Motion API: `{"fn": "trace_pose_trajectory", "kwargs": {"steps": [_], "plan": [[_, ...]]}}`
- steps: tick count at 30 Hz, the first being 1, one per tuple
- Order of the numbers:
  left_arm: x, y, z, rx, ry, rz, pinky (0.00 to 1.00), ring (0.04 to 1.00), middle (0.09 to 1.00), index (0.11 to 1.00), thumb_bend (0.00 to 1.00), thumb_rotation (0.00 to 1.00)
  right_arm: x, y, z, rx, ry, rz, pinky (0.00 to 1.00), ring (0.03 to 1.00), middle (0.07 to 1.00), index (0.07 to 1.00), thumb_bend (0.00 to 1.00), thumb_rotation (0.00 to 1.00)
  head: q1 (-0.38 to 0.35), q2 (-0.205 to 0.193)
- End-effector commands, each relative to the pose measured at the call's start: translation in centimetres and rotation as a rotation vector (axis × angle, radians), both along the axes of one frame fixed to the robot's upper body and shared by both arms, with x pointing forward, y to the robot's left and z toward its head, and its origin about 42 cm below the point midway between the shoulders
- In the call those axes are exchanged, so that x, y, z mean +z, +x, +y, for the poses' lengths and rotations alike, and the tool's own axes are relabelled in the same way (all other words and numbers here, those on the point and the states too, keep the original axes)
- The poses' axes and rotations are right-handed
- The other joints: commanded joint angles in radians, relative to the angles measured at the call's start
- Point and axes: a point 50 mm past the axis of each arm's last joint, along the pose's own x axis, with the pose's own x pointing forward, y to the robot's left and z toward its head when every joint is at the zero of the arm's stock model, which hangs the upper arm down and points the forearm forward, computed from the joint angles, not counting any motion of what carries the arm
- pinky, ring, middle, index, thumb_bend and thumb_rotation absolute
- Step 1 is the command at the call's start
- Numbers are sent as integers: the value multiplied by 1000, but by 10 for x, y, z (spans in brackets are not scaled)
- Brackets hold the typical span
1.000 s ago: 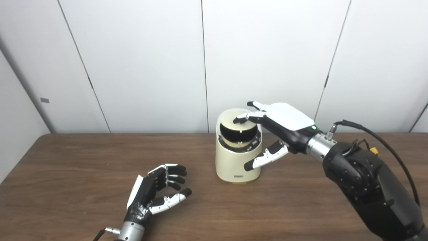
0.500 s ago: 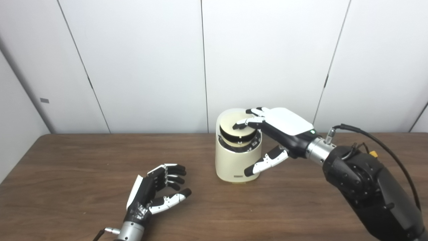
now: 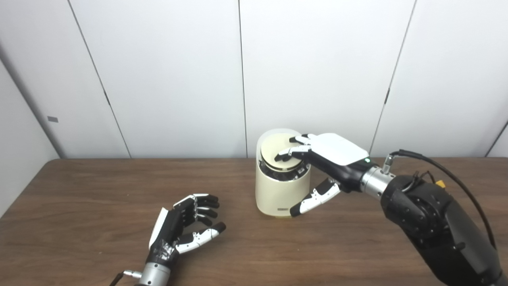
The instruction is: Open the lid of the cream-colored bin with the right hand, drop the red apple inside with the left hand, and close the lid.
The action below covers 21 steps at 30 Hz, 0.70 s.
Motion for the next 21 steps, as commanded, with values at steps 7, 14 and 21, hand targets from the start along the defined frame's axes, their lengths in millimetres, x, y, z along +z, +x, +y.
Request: {"fn": "trace_pose_trajectory", "kwargs": {"steps": [7, 14, 21], "plan": [[-1, -4, -2, 12, 5, -10, 510, 595, 654, 667, 717, 145, 2, 4, 1, 17, -26, 21, 993, 957, 782, 784, 788, 535, 3, 6], [-3, -5, -5, 19, 13, -13, 500, 587, 655, 667, 712, 154, -4, 7, 0, 52, -64, 36, 975, 963, 766, 773, 787, 559, 7, 5], [-1, -5, -7, 16, 6, -16, 515, 599, 657, 667, 712, 163, -4, 6, -1, 60, -110, 35, 1000, 983, 767, 769, 797, 559, 8, 6]]}}
